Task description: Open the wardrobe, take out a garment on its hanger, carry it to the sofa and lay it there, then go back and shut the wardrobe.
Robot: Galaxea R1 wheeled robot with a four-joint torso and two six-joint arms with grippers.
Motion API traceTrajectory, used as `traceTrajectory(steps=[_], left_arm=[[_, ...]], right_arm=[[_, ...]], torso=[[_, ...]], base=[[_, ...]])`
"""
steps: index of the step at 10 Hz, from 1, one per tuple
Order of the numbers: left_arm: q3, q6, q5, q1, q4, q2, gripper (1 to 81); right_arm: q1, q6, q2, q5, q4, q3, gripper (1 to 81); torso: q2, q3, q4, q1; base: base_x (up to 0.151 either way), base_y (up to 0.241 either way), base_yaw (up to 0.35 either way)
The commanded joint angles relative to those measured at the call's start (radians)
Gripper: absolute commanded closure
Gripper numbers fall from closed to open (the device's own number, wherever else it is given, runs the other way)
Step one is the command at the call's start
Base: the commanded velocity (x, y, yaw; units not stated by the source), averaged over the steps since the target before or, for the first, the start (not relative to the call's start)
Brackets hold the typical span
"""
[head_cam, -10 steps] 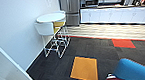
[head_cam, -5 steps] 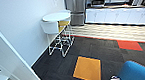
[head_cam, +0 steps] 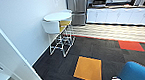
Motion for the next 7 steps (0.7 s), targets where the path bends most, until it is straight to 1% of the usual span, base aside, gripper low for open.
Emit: traceTrajectory(steps=[1, 6, 7], left_arm=[[0.002, 0.002, 0.035, -0.019, 0.000, -0.004, 1.0], [0.002, 0.002, 0.040, -0.019, 0.000, -0.001, 1.0], [0.002, 0.002, 0.040, -0.019, 0.000, 0.001, 1.0]], right_arm=[[0.004, 0.001, 0.008, -0.068, -0.001, 0.006, 1.0], [0.005, 0.001, 0.010, -0.068, -0.001, 0.007, 1.0], [0.004, 0.001, 0.010, -0.068, -0.001, 0.006, 1.0]], torso=[[0.000, 0.000, 0.000, 0.001], [0.000, 0.000, 0.000, 0.001], [0.000, 0.000, 0.000, 0.001]], base=[[0.000, 0.000, 0.000], [0.000, 0.000, 0.000], [-0.067, 0.000, 0.000]])
